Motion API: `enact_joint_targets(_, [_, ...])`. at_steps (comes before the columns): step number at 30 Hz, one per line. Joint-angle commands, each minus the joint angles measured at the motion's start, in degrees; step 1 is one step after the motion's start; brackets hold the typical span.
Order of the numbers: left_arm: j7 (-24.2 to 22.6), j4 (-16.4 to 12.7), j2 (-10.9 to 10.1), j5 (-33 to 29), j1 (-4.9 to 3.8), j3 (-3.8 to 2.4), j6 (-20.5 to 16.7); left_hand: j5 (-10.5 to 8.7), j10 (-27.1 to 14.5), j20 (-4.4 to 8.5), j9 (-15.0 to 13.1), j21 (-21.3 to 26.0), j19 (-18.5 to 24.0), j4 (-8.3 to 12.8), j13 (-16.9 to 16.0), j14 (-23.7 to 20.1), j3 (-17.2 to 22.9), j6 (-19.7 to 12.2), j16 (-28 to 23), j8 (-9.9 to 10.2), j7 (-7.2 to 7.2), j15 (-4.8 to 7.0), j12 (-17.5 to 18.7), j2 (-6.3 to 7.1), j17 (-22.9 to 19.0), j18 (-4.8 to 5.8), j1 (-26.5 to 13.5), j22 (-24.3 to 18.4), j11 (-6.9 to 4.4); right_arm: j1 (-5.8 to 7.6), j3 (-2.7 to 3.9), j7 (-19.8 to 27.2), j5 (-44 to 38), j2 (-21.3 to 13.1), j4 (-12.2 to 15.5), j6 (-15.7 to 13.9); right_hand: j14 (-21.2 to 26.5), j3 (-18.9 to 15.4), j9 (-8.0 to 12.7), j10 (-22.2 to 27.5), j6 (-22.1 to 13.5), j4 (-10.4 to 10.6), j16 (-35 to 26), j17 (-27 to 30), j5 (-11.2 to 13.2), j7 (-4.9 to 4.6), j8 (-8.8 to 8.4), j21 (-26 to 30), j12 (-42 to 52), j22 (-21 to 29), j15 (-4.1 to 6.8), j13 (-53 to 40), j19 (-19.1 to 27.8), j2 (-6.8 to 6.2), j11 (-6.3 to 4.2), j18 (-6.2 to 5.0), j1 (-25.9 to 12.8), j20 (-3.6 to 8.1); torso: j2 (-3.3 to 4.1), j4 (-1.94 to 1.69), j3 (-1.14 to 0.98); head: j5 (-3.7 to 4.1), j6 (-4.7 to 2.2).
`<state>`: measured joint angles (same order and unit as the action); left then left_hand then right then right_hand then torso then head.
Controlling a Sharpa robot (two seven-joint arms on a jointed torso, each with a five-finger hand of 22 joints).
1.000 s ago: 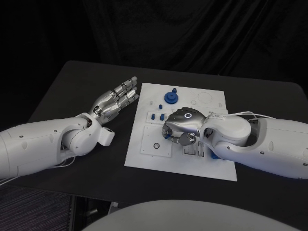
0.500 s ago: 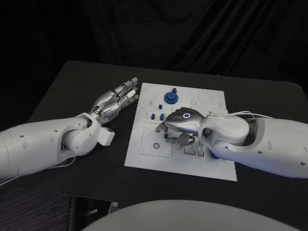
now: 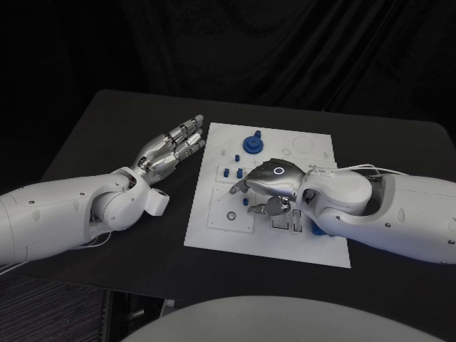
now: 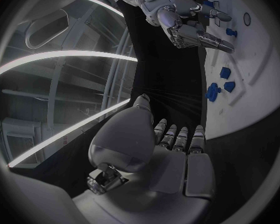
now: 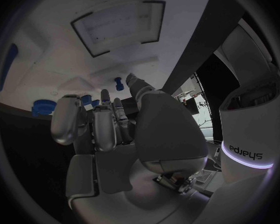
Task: Assemble the parts on the task board
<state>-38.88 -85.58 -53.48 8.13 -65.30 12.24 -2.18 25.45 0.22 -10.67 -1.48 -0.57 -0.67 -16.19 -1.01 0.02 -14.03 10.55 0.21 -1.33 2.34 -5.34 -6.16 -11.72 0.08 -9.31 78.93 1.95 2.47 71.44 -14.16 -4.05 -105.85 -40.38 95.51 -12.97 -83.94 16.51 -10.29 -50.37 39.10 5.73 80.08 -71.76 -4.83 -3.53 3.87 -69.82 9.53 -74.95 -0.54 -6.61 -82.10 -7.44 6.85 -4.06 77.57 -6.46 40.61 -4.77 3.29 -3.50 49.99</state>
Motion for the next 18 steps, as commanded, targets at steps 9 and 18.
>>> enact_joint_targets(9, [-4.08,-0.49,-0.28,-0.13,0.11,-0.04,-0.27,-0.41,0.04,-0.16,-0.13,0.02,0.1,-0.38,-0.07,-0.02,-0.31,0.72,-0.21,-0.41,-0.2,0.03,-0.32,0.12,-0.08,-0.27,0.33,0.02,0.42,5.63,0.03,-2.27,5.43,-8.85,6.09,-5.35,-1.15,-4.11,0.15,1.85,5.87,4.15,-0.82,0.99,-0.48,-2.92,1.8,-0.67,3.16,-9.4,-1.16,-0.65,-0.73,0.29,0.13,-0.07,-0.94,-0.87,-0.02,0.01,-0.02,-0.09,0.01])
enact_joint_targets(18, [-5.62,-0.2,-0.13,0.84,0.12,-0.04,-2.82,-1.2,0.61,3.72,-0.2,0.14,0.24,-0.55,-0.23,-0.02,-1.58,2.15,-0.21,-0.49,-0.66,3.9,-1.64,0.21,-0.08,-0.29,-0.68,-0.46,-0.44,8.03,0.0,-5.76,7.3,-15.28,6.35,-4.73,-1.39,-6.62,1.21,3.92,6.71,10.95,-2.79,3.52,-1.52,-0.95,0.87,0.18,2.78,-8.94,-1.29,0.93,-1.3,-2.11,0.5,-0.21,-0.89,-1.12,-0.12,-0.01,-0.05,0.05,0.01])
